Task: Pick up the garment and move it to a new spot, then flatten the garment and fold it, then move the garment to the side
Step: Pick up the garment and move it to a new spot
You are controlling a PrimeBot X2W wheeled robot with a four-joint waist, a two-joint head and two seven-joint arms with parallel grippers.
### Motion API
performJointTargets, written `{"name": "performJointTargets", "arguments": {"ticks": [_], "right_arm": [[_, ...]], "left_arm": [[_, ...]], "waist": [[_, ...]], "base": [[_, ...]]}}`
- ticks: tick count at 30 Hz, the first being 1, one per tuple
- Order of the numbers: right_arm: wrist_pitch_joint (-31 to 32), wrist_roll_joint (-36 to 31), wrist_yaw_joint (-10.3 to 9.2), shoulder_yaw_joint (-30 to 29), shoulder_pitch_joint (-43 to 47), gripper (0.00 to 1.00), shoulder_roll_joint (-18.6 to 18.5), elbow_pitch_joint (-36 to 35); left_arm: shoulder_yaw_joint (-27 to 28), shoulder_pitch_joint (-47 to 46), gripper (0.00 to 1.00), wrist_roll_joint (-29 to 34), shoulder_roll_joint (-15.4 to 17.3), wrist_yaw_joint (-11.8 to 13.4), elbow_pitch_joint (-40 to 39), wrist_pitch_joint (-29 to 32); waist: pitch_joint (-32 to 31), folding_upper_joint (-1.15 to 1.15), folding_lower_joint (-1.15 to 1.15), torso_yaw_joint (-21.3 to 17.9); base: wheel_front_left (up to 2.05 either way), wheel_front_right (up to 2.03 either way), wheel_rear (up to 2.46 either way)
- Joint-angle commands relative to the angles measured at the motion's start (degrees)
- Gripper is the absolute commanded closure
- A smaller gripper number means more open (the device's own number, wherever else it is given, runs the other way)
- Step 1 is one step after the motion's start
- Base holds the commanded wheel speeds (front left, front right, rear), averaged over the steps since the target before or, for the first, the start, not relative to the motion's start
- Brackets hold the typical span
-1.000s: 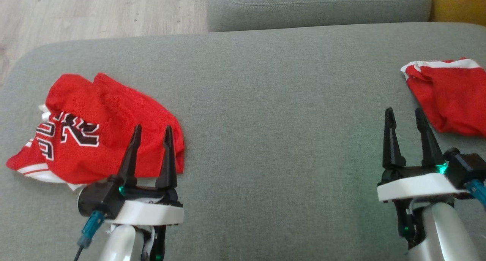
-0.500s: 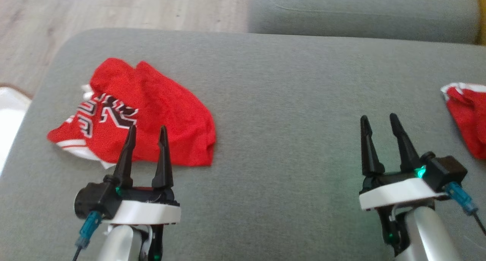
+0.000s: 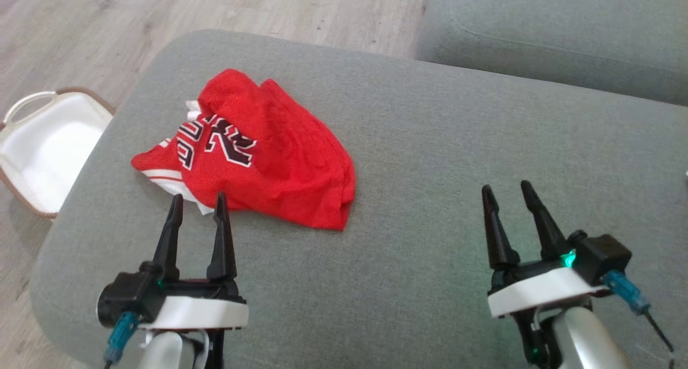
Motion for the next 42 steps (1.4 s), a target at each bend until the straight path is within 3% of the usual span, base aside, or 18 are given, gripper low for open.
{"name": "performJointTargets", "arguments": {"ticks": [1, 14, 17, 23, 31, 42], "right_arm": [[-0.6, 0.2, -0.05, 1.9, -0.9, 0.0, -0.1, -1.6], [-0.6, -0.8, -0.05, 1.8, -2.4, 0.0, -0.1, -3.1], [-0.6, -1.8, -0.05, 0.7, -3.3, 0.0, -0.1, -3.7], [-0.6, -4.1, -0.05, -2.3, -5.5, 0.0, -0.1, -4.9], [-0.6, -5.4, -0.05, -3.3, -7.5, 0.0, -0.1, -5.8], [-0.6, -5.8, -0.05, -3.6, -8.8, 0.0, -0.1, -7.2]], "left_arm": [[2.6, -1.6, 0.0, 0.6, 0.3, 0.1, -1.9, -0.3], [8.2, -5.6, 0.0, 4.5, 0.7, -1.0, -0.3, -0.3], [9.5, -9.5, 0.0, 5.9, 2.4, -1.6, 3.7, -0.3], [8.0, -23.6, 0.0, 7.6, 8.7, -3.3, 18.9, 2.8], [-1.5, -37.0, 0.0, 7.8, 12.7, -4.5, 32.0, 13.7], [-22.3, -41.8, 0.0, -4.7, 15.8, -4.5, 40.9, 26.0]], "waist": [[-0.1, 0.0, 0.0, 0.5], [4.4, 0.0, 0.0, -1.3], [6.4, 0.0, 0.0, -2.5], [11.4, 0.0, 0.0, -5.2], [15.7, 0.0, 0.0, -7.9], [18.9, 0.0, 0.0, -10.1]], "base": [[0.0, 0.0, 0.0], [0.0, 0.0, 0.0], [0.0, 0.0, 0.0], [0.0, 0.0, 0.0], [0.0, 0.0, 0.0], [0.0, 0.0, 0.0]]}}
